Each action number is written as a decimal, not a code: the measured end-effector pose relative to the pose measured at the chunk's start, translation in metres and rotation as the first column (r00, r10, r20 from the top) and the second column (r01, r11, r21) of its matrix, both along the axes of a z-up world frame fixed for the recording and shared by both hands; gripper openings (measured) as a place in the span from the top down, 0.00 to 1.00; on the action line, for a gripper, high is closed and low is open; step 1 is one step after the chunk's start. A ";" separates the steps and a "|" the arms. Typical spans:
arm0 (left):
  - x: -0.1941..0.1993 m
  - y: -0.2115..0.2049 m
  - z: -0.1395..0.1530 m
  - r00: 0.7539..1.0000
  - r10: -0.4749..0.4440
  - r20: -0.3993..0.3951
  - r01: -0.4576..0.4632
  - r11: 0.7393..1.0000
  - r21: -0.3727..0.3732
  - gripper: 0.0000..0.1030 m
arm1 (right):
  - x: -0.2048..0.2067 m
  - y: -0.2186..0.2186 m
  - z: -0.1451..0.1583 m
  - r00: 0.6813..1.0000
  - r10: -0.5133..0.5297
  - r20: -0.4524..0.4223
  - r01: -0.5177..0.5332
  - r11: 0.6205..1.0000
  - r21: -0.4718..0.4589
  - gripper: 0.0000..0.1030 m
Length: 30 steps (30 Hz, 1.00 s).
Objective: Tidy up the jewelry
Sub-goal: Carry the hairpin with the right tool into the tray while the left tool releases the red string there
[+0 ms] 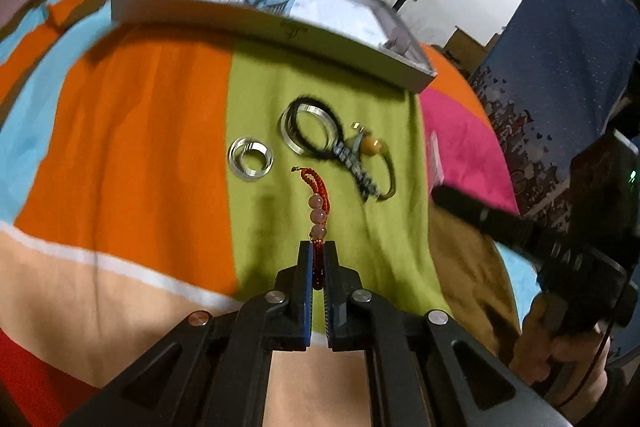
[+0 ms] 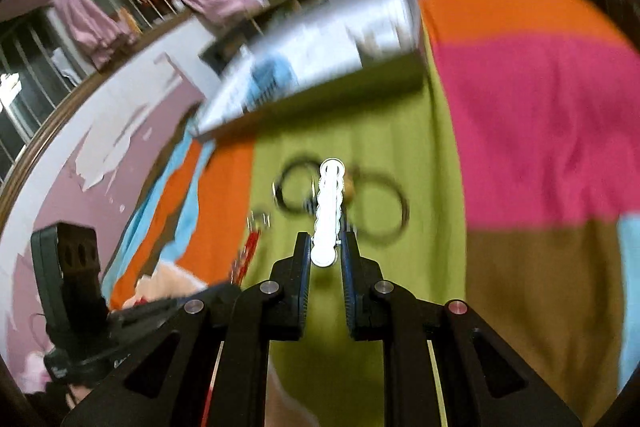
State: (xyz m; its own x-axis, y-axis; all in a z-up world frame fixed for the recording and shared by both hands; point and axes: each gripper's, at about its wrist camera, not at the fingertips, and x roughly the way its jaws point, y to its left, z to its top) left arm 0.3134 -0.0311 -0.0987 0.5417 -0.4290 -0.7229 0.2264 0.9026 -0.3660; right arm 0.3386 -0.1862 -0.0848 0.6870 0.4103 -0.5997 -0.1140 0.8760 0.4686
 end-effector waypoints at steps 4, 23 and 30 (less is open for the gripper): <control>0.000 0.004 0.018 0.995 0.028 0.095 -0.024 0.999 -0.038 0.95 | 0.001 -0.008 0.026 0.994 0.005 0.113 0.004 0.997 -0.075 0.87; 0.147 -0.038 0.071 0.970 0.077 0.232 -0.065 0.996 -0.059 0.95 | 0.109 -0.073 0.075 0.974 -0.043 0.221 0.095 0.968 -0.231 0.87; 0.177 -0.056 0.046 0.984 0.080 0.159 -0.085 0.996 0.019 0.95 | 0.112 -0.063 0.057 0.979 -0.031 0.204 0.088 0.957 -0.277 0.87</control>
